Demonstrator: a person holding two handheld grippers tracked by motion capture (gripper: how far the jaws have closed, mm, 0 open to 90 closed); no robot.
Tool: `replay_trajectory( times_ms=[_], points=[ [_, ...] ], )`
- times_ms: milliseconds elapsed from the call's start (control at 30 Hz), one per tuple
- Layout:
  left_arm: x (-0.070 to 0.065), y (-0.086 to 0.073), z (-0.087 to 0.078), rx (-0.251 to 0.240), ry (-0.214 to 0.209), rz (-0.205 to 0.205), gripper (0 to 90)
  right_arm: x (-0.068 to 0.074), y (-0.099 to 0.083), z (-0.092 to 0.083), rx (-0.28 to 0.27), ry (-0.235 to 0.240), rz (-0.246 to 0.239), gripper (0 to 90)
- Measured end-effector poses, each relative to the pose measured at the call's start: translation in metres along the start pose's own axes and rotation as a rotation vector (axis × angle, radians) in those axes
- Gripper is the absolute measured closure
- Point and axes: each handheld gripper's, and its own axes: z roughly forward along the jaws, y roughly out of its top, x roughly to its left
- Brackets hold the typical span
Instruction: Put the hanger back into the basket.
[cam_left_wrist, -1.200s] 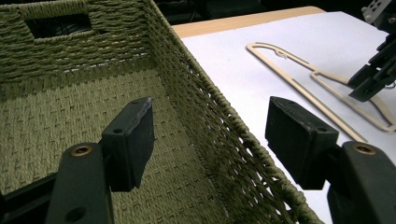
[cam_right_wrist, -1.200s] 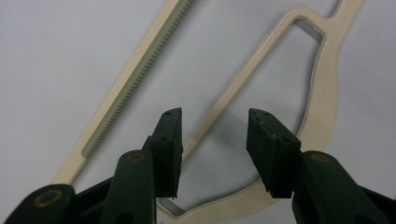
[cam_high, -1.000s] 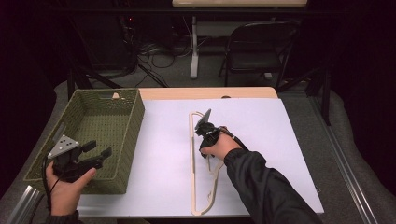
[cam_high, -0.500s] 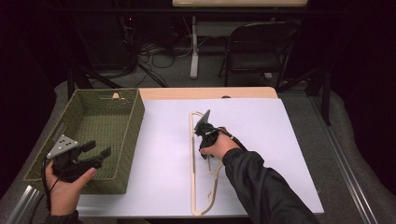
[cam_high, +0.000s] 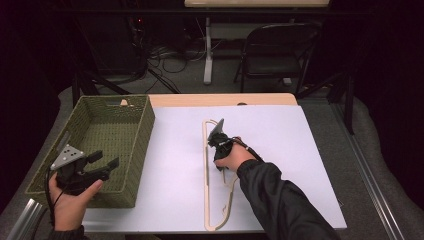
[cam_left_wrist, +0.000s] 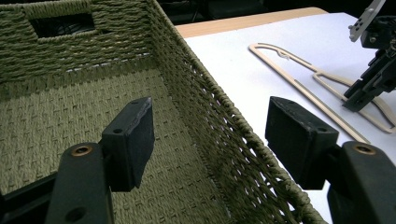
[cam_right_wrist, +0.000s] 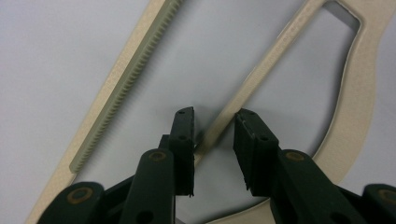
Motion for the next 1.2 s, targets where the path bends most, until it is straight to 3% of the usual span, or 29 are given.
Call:
replay_trajectory(
  times_ms=[133,200,233,267,300,333,367,533,600,867,933,967,1000,1067,1200],
  points=[
    [0.000,0.000,0.000,0.001,0.000,0.001,32.9,-0.001,0.000,0.001,-0.005,0.010,0.028,71.8],
    [0.000,0.000,0.000,-0.001,0.001,0.000,32.9,-0.004,-0.001,-0.001,0.009,0.014,0.030,76.5],
    [0.000,0.000,-0.001,-0.002,0.001,0.000,32.9,-0.006,-0.003,-0.001,0.019,0.024,0.028,83.5],
    [0.000,0.000,-0.001,-0.001,0.002,0.000,32.9,-0.006,-0.003,-0.001,0.019,0.024,0.028,83.5],
    [0.000,0.000,-0.001,-0.003,0.000,0.001,32.9,-0.006,-0.006,0.002,-0.020,0.038,0.065,85.4],
    [0.000,0.000,-0.001,-0.003,-0.001,0.001,32.9,-0.009,-0.005,-0.002,0.035,0.024,-0.010,85.2],
    [-0.001,0.000,0.000,-0.001,-0.001,0.003,32.9,-0.009,-0.007,-0.002,0.046,0.013,-0.024,85.7],
    [-0.002,0.000,0.002,0.003,-0.004,0.008,32.9,-0.010,-0.009,-0.002,0.013,0.035,-0.012,85.7],
    [-0.003,0.000,0.002,0.004,-0.007,0.010,33.0,-0.011,-0.008,-0.005,0.036,0.029,-0.045,85.7],
    [-0.007,0.001,0.002,-0.001,-0.020,0.019,34.4,-0.004,-0.018,-0.019,-0.016,0.014,-0.161,85.7],
    [-0.009,0.003,0.002,0.001,-0.027,0.029,35.0,-0.001,-0.023,-0.025,-0.056,0.007,-0.219,85.7],
    [-0.010,0.003,0.002,-0.002,-0.029,0.034,35.1,-0.001,-0.026,-0.029,-0.056,-0.022,-0.265,85.7],
    [-0.012,0.004,0.002,-0.004,-0.034,0.037,35.4,0.002,-0.032,-0.034,-0.089,-0.039,-0.316,85.7],
    [-0.015,0.005,0.003,-0.009,-0.047,0.045,35.7,0.004,-0.035,-0.038,-0.103,-0.055,-0.342,85.7],
    [-0.023,0.011,0.004,-0.006,-0.075,0.071,37.2,0.013,-0.047,-0.049,-0.184,-0.108,-0.460,85.7]
  ],
)
